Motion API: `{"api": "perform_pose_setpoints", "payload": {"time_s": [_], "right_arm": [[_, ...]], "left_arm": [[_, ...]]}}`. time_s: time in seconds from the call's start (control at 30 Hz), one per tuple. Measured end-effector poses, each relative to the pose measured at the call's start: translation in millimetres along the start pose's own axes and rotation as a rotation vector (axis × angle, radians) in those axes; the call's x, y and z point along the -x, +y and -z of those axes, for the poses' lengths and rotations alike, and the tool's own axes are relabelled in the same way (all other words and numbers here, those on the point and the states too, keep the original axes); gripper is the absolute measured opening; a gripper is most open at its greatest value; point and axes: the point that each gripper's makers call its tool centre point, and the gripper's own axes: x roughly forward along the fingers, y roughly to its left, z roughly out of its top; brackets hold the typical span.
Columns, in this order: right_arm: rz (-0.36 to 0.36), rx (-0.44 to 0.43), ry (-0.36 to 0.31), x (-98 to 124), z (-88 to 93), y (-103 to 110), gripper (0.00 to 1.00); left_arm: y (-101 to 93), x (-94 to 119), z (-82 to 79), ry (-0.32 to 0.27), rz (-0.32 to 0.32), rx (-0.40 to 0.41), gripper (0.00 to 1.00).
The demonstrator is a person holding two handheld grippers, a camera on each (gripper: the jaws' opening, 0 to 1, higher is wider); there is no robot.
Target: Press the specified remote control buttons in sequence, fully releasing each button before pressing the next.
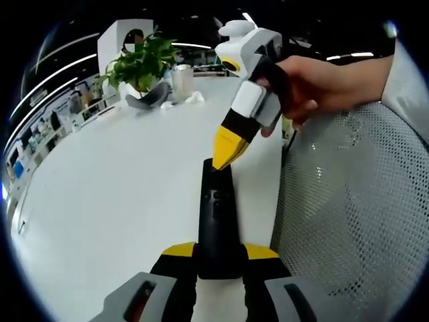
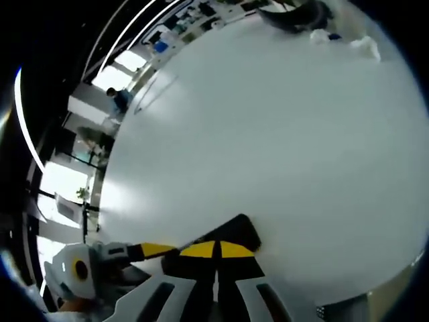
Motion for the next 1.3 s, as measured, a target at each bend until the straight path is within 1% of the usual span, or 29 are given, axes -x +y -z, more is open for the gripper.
{"api": "perform_pose_setpoints", "payload": {"time_s": [0.1,0.17,0.27,0.33,0.37,0.4,0.53,0.73,0.9,0.93,0.97,1.0,1.03,1.07,1.13,1.2,1.3], "right_arm": [[-0.010,0.005,0.006,-2.1,0.6,1.5,0.00],[0.016,0.035,0.015,-2.0,2.1,1.2,0.00],[0.033,0.099,-0.007,-2.2,-1.6,3.2,0.00],[0.045,0.115,0.019,-4.2,2.9,2.6,0.00],[0.069,0.136,0.037,-5.1,6.4,-0.5,0.00],[0.055,0.131,0.011,-4.2,2.2,3.2,0.00],[0.063,0.152,0.017,-5.7,3.0,0.4,0.00],[0.070,0.201,0.002,-6.7,2.6,1.7,0.00],[0.066,0.192,-0.013,-7.0,1.5,0.2,0.00],[0.067,0.209,-0.015,-7.0,2.0,0.8,0.00],[0.086,0.282,-0.017,-7.0,1.6,0.4,0.00],[0.101,0.319,-0.021,-7.4,1.7,1.1,0.00],[0.118,0.351,-0.023,-7.4,2.0,1.5,0.00],[0.129,0.363,-0.025,-7.7,2.3,2.1,0.00],[0.130,0.347,-0.022,-8.4,2.8,3.2,0.00],[0.107,0.283,-0.013,-7.9,1.4,1.2,0.00],[0.076,0.215,-0.015,-7.0,0.3,0.2,0.00]], "left_arm": [[0.0,0.2,-0.2,-0.002,0.000,0.000,0.25],[0.1,0.3,0.0,-0.001,0.000,0.000,0.25],[0.3,0.1,0.3,0.001,0.001,0.001,0.25],[0.4,0.1,0.2,0.002,0.001,0.002,0.25],[0.4,0.2,0.2,0.002,0.001,0.003,0.25],[0.5,0.2,0.3,0.001,0.000,0.003,0.25],[0.5,0.4,0.6,0.000,0.000,0.004,0.25],[0.9,0.1,0.5,-0.002,-0.002,0.008,0.25],[1.1,0.0,0.2,-0.004,-0.001,0.007,0.25],[1.3,-0.1,0.2,-0.004,-0.001,0.007,0.25],[1.3,-0.1,0.2,-0.004,-0.001,0.007,0.25],[1.3,-0.2,0.0,-0.005,-0.001,0.007,0.25],[1.3,-0.1,0.0,-0.005,-0.001,0.007,0.25],[1.2,0.0,-0.1,-0.005,-0.001,0.007,0.25],[1.3,0.0,-0.1,-0.004,-0.001,0.007,0.25],[1.4,0.0,-0.1,-0.004,-0.001,0.006,0.25],[1.5,0.1,-0.1,-0.004,-0.001,0.005,0.25]]}}
